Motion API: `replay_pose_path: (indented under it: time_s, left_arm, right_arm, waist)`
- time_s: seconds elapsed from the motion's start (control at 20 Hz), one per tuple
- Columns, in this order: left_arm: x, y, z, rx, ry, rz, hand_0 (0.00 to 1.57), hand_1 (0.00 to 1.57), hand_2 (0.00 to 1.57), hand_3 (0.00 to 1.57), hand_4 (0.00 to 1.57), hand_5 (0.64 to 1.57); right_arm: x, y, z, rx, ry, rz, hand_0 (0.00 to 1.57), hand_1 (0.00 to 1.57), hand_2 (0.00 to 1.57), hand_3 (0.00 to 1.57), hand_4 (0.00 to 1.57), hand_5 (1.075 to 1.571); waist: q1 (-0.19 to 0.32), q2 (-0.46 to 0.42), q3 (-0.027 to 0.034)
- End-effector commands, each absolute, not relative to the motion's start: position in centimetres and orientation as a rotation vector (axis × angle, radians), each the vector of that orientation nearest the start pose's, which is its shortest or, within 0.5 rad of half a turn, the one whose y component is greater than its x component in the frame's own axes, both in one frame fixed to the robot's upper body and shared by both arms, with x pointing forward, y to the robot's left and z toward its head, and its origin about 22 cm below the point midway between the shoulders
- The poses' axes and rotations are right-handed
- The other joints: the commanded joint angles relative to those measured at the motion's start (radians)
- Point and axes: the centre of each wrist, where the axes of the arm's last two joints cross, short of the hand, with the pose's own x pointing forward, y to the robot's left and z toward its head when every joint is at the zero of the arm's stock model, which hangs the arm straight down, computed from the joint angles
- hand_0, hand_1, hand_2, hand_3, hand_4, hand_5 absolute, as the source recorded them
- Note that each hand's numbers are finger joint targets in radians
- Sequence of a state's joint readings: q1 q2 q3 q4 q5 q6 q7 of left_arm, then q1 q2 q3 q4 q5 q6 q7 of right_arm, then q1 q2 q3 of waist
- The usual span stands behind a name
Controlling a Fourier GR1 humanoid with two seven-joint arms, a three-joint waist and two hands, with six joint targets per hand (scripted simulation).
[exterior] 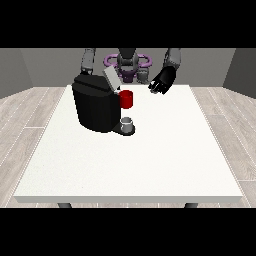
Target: Insert the coffee pod into the coffee machine and close the lid
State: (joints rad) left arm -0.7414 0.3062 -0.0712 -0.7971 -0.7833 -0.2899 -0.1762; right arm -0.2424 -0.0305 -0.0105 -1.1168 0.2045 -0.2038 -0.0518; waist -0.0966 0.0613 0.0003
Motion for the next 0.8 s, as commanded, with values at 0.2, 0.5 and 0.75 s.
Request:
replay_pose_path:
  time_s: [0.2, 0.5, 0.75]
  left_arm:
    - [42.9, 23.7, 12.2, 0.460, -1.387, -1.271, 1.42, 1.42, 1.40, 1.34, 0.56, 1.571]
    - [44.1, 22.6, 16.0, 0.436, -1.443, -1.207, 0.98, 0.98, 1.20, 1.37, 0.51, 1.571]
    - [45.2, 23.2, 20.0, 0.485, -1.472, -1.100, 1.20, 1.20, 1.24, 1.26, 0.49, 1.571]
  right_arm:
    - [29.9, -20.6, -4.5, -0.274, -1.466, 0.136, 0.00, 0.00, 0.00, 0.00, 0.00, 1.571]
    - [31.9, -21.0, -1.0, -0.233, -1.507, 0.147, 0.00, 0.00, 0.00, 0.00, 0.00, 1.571]
    - [32.5, -19.6, 1.3, -0.205, -1.587, 0.172, 0.00, 0.00, 0.00, 0.00, 0.00, 1.571]
  waist:
    - [-0.018, 0.025, 0.0000]
    - [-0.060, -0.003, -0.0002]
    - [-0.143, 0.058, -0.0003]
